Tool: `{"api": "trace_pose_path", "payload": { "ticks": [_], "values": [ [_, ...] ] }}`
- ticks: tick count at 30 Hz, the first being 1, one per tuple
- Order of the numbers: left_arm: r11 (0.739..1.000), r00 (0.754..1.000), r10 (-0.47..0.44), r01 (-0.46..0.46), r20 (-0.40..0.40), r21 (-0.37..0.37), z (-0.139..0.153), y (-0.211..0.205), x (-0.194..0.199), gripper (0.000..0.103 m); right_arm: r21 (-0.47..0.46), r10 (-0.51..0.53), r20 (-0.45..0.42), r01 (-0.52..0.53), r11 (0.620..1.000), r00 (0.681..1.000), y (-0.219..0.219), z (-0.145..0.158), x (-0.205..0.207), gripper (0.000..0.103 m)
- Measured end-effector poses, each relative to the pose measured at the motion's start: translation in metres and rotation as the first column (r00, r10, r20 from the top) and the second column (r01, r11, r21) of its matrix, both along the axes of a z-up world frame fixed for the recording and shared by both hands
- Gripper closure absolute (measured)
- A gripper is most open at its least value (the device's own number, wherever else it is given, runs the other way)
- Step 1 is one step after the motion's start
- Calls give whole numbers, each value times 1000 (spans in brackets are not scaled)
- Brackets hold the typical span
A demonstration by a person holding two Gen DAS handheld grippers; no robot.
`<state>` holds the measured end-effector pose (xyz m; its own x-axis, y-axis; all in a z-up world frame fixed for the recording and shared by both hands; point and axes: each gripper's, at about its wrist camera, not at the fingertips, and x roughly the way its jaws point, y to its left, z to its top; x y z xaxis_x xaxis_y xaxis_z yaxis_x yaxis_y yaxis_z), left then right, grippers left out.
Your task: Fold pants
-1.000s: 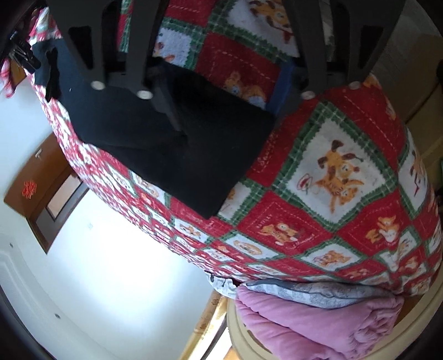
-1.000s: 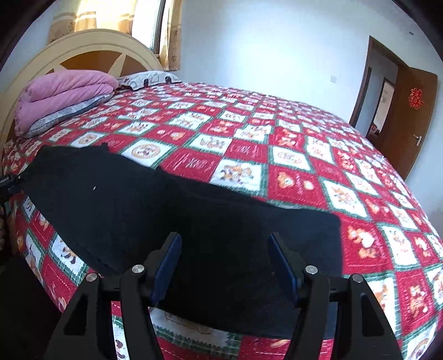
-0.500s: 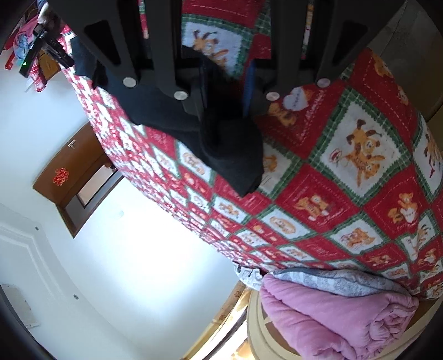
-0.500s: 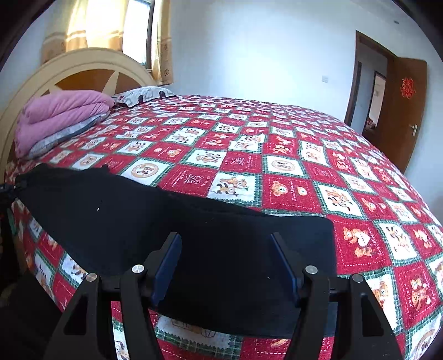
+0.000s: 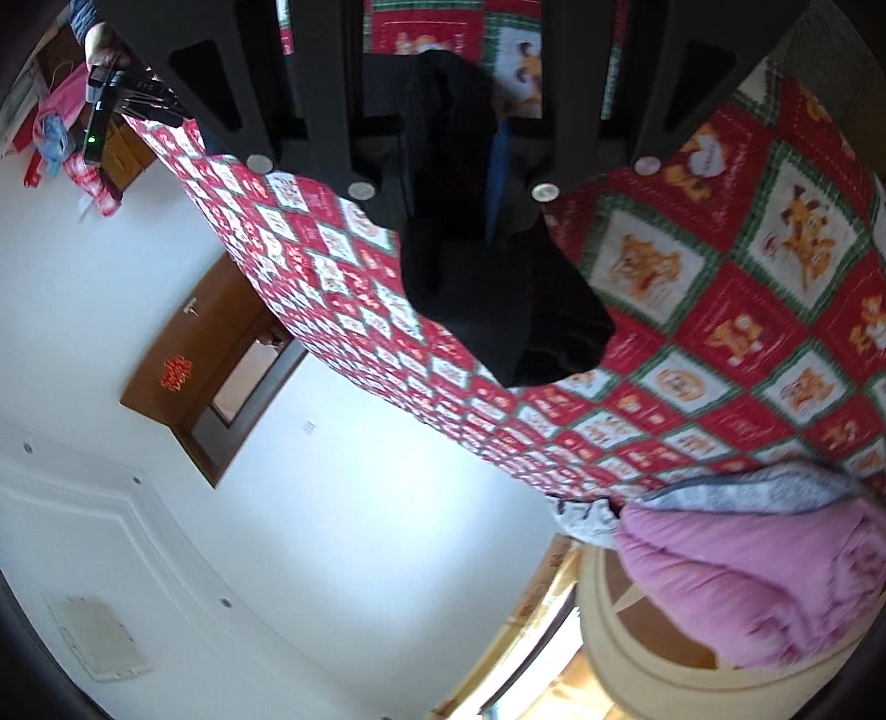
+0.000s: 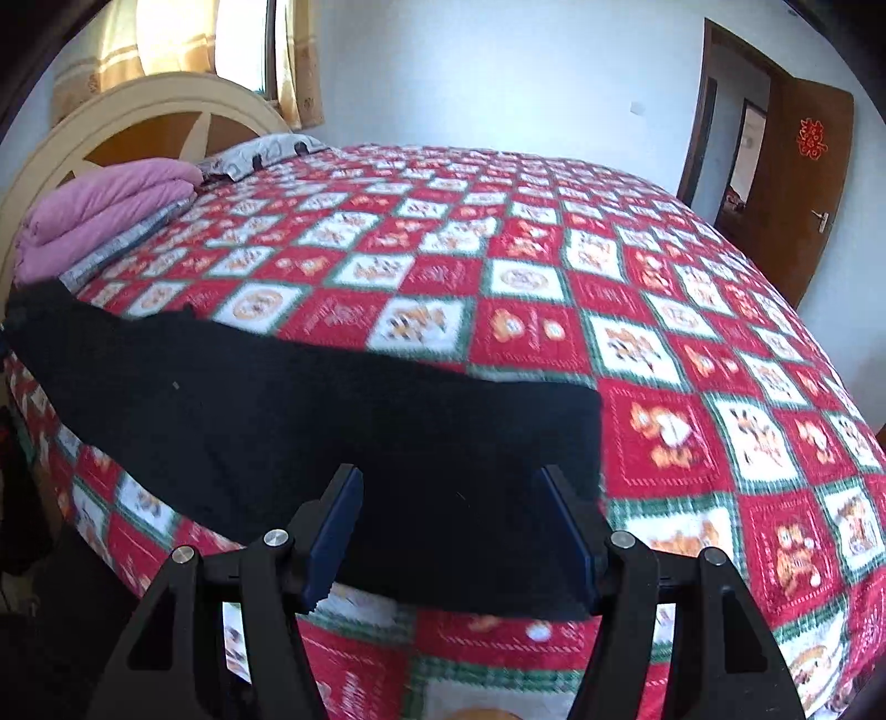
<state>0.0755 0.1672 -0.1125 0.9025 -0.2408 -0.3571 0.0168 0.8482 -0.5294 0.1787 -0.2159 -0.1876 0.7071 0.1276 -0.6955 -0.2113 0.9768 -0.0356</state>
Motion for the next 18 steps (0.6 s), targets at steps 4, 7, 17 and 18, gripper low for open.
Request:
{"api": "trace_pose_path", "payload": {
  "ticks": [4,7,17,18],
  "values": [
    [998,999,-44,43,28,40,18,-19,1,81,33,-51,-6,51,998,999,-20,-8,0,37],
    [995,996,-79,75,52,70,32,-35,2,81,63,-72,-9,73,995,997,-28,-8,3,37],
    [964,970,-232,220,69,150,55,-96,16,81,103,-104,10,102,989,995,-38,0,3,37],
    [960,967,-244,231,69,157,57,-101,17,81,107,-110,12,108,988,994,-40,1,3,37]
  ]
}}
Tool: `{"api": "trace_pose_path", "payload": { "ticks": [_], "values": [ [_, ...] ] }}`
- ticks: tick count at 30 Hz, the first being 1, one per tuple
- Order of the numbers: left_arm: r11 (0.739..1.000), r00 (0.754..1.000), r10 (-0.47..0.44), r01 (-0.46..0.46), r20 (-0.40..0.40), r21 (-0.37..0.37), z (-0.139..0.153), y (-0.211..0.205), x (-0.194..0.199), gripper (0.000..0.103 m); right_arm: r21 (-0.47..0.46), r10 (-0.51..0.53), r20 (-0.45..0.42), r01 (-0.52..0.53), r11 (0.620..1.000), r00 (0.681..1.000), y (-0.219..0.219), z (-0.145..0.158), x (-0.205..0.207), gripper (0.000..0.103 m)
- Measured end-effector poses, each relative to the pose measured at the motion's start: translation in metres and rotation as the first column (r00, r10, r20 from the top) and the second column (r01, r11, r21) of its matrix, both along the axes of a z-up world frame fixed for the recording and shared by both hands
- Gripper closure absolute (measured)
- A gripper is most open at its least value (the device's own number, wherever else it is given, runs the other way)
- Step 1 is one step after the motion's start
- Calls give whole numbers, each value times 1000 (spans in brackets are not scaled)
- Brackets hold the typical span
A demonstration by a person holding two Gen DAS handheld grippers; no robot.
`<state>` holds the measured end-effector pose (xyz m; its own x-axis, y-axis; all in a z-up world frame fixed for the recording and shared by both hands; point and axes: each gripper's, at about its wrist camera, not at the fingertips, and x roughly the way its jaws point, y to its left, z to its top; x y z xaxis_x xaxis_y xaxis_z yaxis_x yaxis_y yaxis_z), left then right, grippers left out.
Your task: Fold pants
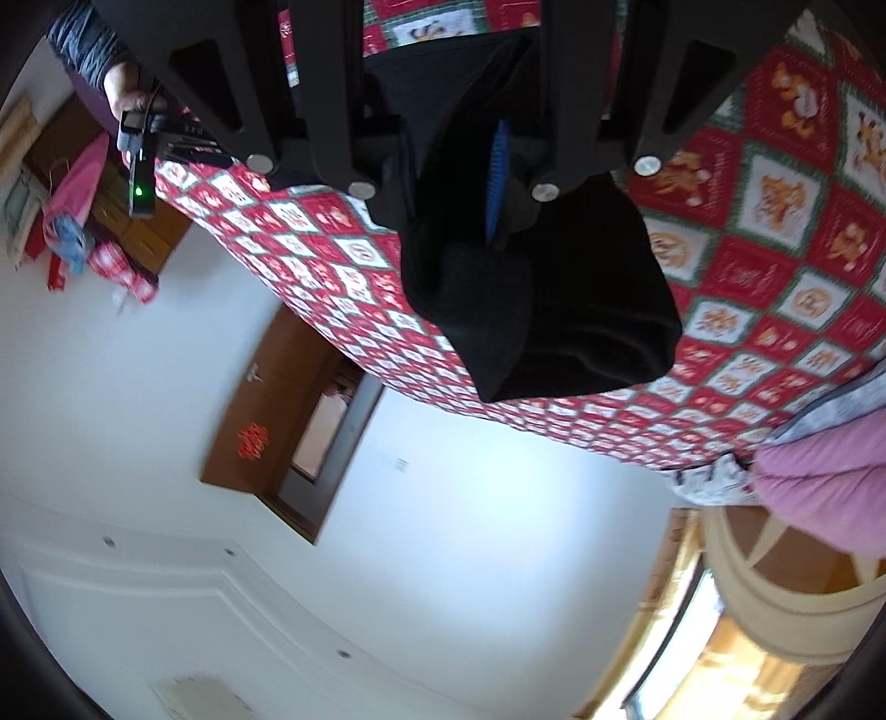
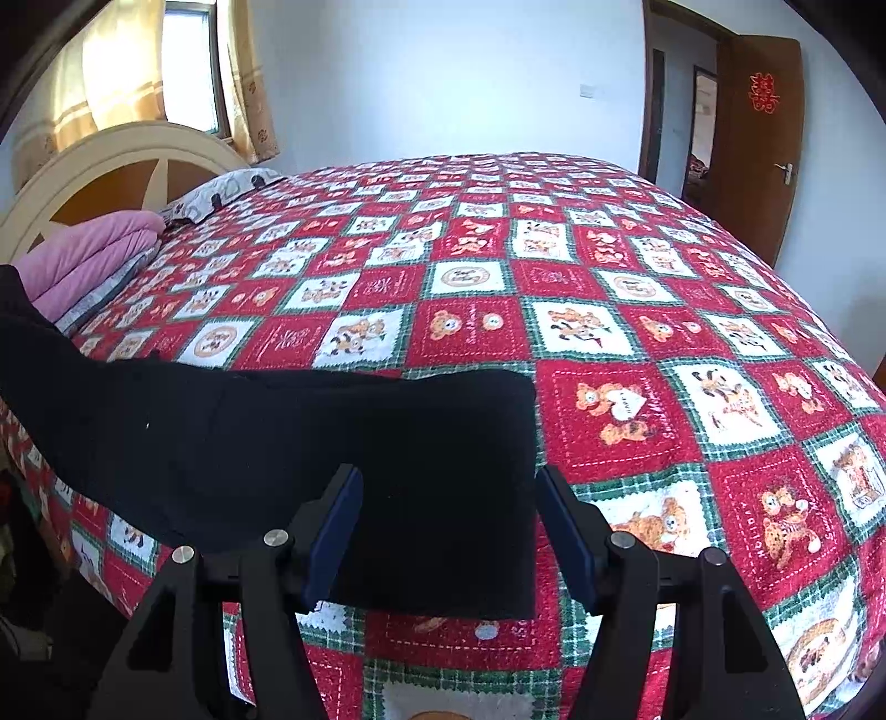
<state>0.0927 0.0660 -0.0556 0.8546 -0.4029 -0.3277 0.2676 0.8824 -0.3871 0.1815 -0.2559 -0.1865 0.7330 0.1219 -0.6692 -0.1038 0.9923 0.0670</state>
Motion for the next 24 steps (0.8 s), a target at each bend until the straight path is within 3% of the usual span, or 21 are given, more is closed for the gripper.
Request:
{"api": "trace_pose_path", "payload": {
  "ticks": [15,24],
  "values": [
    [977,983,-180,183,-38,108,10,-97,31,81,19,-68,-17,68,998,998,-47,16,6,37],
    [930,941,-307,329,-145,164,-24,-169,65,81,73,-117,-75,122,990,990,-77,3,15,37]
  ]
}}
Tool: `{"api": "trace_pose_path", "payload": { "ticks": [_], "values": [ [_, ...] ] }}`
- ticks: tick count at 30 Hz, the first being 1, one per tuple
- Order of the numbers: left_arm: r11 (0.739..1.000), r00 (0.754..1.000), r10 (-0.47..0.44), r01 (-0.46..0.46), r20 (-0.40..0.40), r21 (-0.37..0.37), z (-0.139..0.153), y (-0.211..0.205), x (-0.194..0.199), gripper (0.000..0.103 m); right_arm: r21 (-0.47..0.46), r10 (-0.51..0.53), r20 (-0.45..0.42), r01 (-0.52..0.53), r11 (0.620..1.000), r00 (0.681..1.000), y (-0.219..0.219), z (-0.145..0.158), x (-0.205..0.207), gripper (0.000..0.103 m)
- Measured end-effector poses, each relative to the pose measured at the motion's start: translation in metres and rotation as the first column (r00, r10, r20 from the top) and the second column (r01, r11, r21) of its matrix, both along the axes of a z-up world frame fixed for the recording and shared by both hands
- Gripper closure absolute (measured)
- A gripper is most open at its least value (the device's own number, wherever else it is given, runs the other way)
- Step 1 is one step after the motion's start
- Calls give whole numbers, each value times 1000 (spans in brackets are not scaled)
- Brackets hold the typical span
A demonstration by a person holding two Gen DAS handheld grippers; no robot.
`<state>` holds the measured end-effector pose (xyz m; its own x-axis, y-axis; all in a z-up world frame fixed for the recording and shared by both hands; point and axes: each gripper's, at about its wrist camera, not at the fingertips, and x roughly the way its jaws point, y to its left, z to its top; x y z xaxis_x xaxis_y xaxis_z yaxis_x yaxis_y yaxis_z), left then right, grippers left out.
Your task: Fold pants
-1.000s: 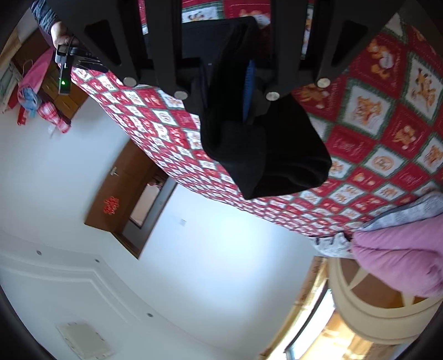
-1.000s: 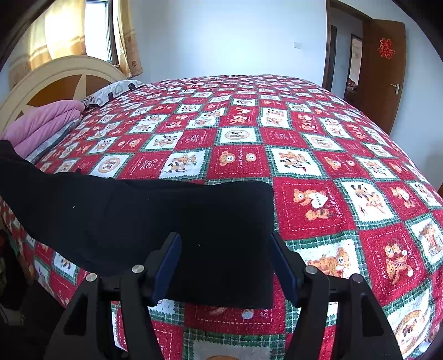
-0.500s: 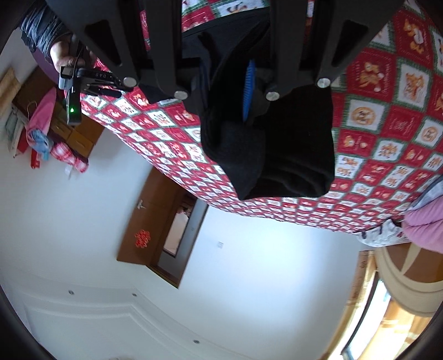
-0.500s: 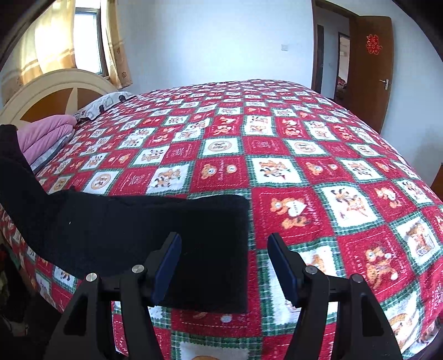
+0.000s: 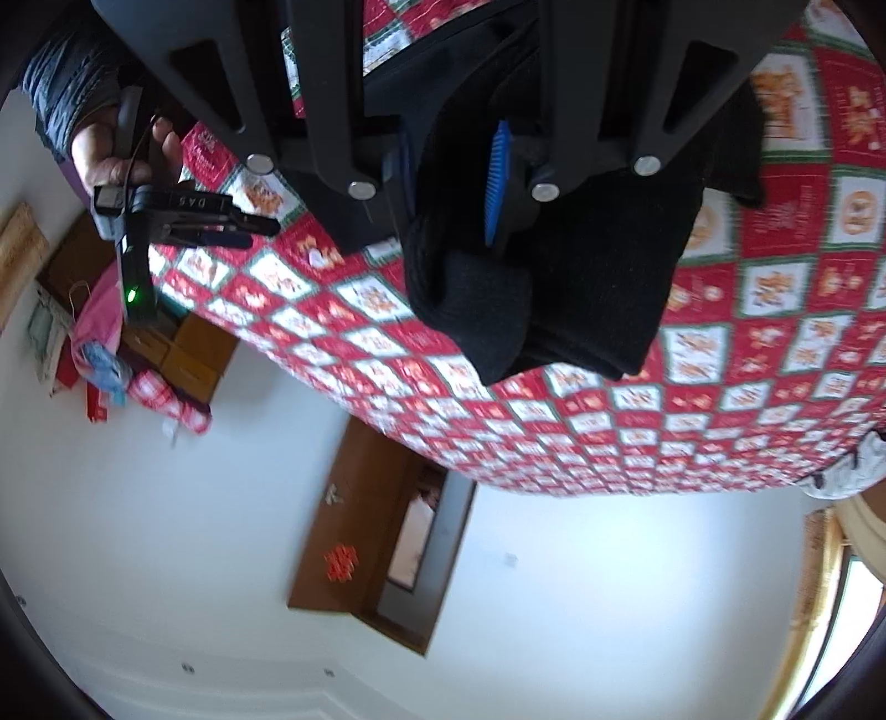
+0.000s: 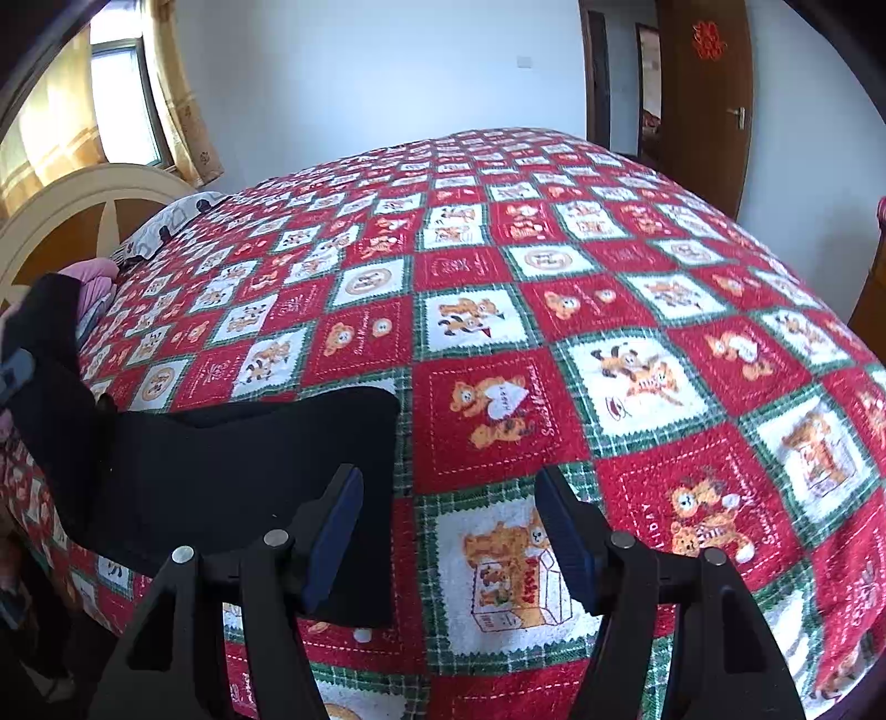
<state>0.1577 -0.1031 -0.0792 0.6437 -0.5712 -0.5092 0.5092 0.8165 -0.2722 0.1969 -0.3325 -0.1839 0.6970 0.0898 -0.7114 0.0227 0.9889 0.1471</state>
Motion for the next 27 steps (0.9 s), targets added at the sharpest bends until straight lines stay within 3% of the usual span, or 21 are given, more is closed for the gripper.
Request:
{"api": "trace_pose_path", "payload": {
  "ticks": [9,15,18,20,23,26,27],
  "values": [
    [985,990,-123,130,-72,110,-30,-65,8,82,69,-64,-26,66,995,998,-23,-14,9,37],
    [959,983,-175,182,-52,217,-49,-102,0,82,119,-72,-6,72,990,997,-26,-14,7,37],
    [935,982,-190,183,-7,304,-60,-117,-11,81,212,-33,17,29,977,999,-23,-11,5,37],
    [922,982,-191,178,2,343,-70,-126,-16,79,324,33,20,-38,945,999,-20,-14,6,37],
    [918,977,-209,185,31,352,-70,-127,-30,69,432,84,-3,-74,899,997,-14,-24,10,37],
    [926,967,-246,214,66,312,-58,-121,-46,60,476,105,-21,-82,876,994,-11,-32,13,37],
    [924,961,-258,215,100,315,-52,-119,-56,50,495,111,-23,-85,865,994,-11,-33,14,36]
  ]
}}
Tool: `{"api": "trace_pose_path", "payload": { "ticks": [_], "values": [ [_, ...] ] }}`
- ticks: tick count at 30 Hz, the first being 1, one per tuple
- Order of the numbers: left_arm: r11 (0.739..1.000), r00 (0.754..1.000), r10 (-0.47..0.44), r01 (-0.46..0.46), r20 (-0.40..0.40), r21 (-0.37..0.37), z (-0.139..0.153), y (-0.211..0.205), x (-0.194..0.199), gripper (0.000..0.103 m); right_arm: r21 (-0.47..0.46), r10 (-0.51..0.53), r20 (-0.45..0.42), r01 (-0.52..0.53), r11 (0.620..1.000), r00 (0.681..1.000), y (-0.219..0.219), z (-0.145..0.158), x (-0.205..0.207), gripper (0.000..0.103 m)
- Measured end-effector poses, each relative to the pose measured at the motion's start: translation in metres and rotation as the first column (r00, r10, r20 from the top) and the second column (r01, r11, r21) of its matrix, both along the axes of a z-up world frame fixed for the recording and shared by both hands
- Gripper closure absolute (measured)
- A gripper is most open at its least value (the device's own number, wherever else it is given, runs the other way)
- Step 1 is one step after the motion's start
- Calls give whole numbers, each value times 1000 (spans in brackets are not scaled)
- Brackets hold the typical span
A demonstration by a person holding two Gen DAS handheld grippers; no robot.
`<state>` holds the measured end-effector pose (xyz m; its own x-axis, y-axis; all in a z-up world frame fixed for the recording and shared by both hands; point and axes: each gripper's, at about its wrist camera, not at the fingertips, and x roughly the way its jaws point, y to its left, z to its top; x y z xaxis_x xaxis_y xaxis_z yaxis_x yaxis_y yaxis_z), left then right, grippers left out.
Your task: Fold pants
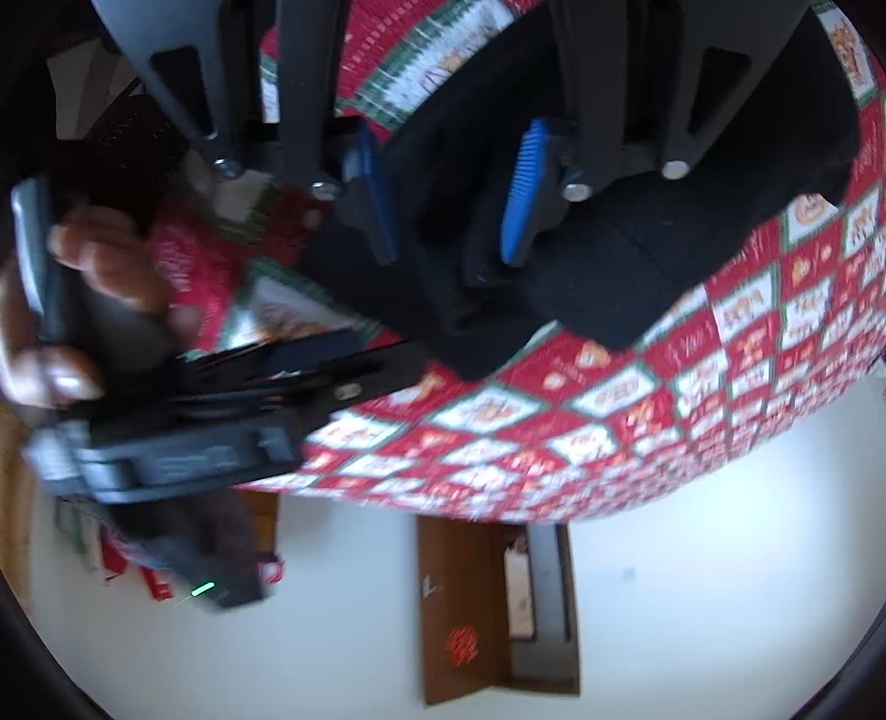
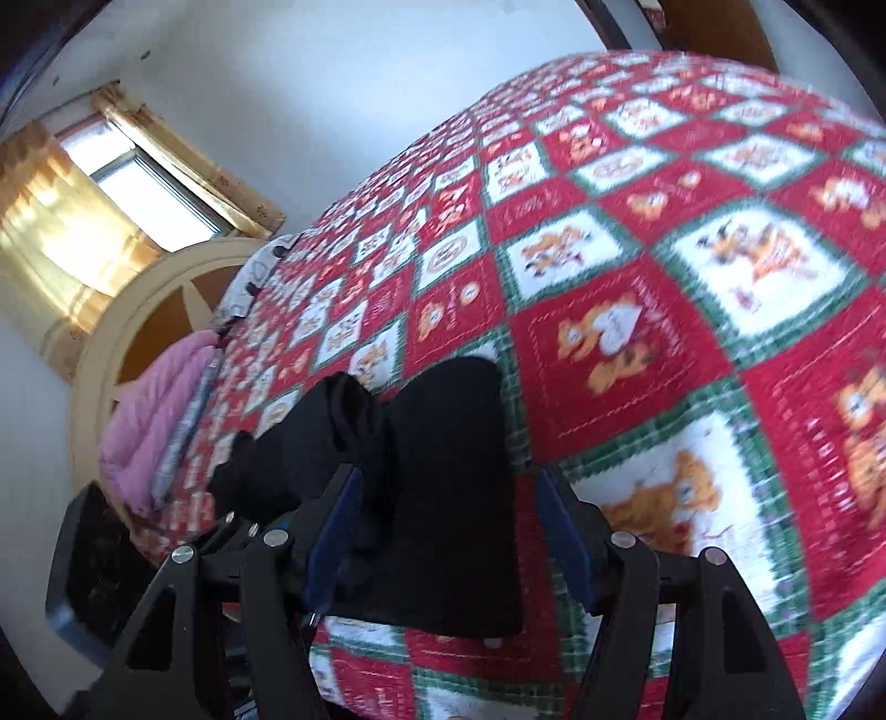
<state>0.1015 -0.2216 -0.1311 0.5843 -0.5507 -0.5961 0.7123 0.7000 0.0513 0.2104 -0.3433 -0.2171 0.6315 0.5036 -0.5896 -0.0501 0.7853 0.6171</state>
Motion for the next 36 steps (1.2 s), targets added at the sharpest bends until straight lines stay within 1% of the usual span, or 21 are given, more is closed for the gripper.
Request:
{"api": "trace_pose_path", "payload": {
  "ticks": [1,3,4,6,9,10,12,13,14,16,19,20,21,22,24,27,28,31,33,35,36],
  "values": [
    [1000,999,-2,2,40,-1,5,3,-8,35,41,9,-4,-9,999,1000,0,-2,1,33],
    [1000,994,7,-6,109,-11,10,11,-22,24,95,30,3,-30,995,1000,3,-3,0,30],
    [1000,991,16,-14,131,-11,12,17,-28,24,92,34,8,-34,995,999,5,-3,0,30],
    [998,988,58,-56,140,-17,11,31,-31,24,67,39,9,-40,997,999,12,-3,1,30],
    [982,979,185,-180,83,-64,6,62,-18,24,35,48,17,-49,998,999,24,-4,2,30],
    [976,975,210,-206,67,-70,3,68,-11,24,13,52,21,-52,999,998,30,-3,3,30],
    [952,953,300,-295,43,-85,-1,89,-3,24,-39,66,41,-64,997,997,42,2,3,30],
    [944,946,322,-318,35,-92,-4,95,-1,24,-68,72,54,-68,995,996,47,4,1,30],
    [928,933,359,-357,9,-108,-6,106,2,24,-103,78,66,-71,992,995,52,6,1,29],
    [911,920,390,-391,-29,-134,-9,117,6,24,-185,76,92,-58,981,993,59,8,-3,29],
    [893,903,428,-428,-34,-140,-17,125,6,24,-306,44,184,14,952,982,68,22,-13,29],
    [890,901,432,-433,-43,-140,-19,126,7,24,-340,39,234,44,939,972,71,29,-19,29],
    [890,900,432,-435,-51,-140,-21,127,8,24,-390,53,301,73,918,952,78,39,-27,29],
    [889,899,434,-437,-54,-138,-23,127,8,24,-430,69,323,81,899,944,84,43,-29,29],
    [890,900,434,-436,-51,-131,-24,126,8,24,-489,103,301,61,870,948,97,41,-23,29],
    [889,898,438,-438,-35,-132,-23,130,5,24,-496,131,205,-12,868,970,108,22,-8,29],
    [885,895,445,-445,-36,-137,-23,132,6,24,-514,160,158,-57,856,975,112,14,-4,30],
    [874,887,459,-462,-59,-153,-25,139,9,24,-538,163,125,-72,840,979,112,6,-5,46],
    [865,879,471,-476,-71,-159,-28,145,11,24,-499,171,108,-95,861,979,105,6,-4,56],
    [857,873,482,-488,-78,-162,-29,149,11,24,-450,181,94,-120,885,979,100,3,-3,72],
    [853,869,487,-494,-83,-167,-30,151,12,24,-436,182,92,-124,891,979,99,2,-3,76]
  ]
}}
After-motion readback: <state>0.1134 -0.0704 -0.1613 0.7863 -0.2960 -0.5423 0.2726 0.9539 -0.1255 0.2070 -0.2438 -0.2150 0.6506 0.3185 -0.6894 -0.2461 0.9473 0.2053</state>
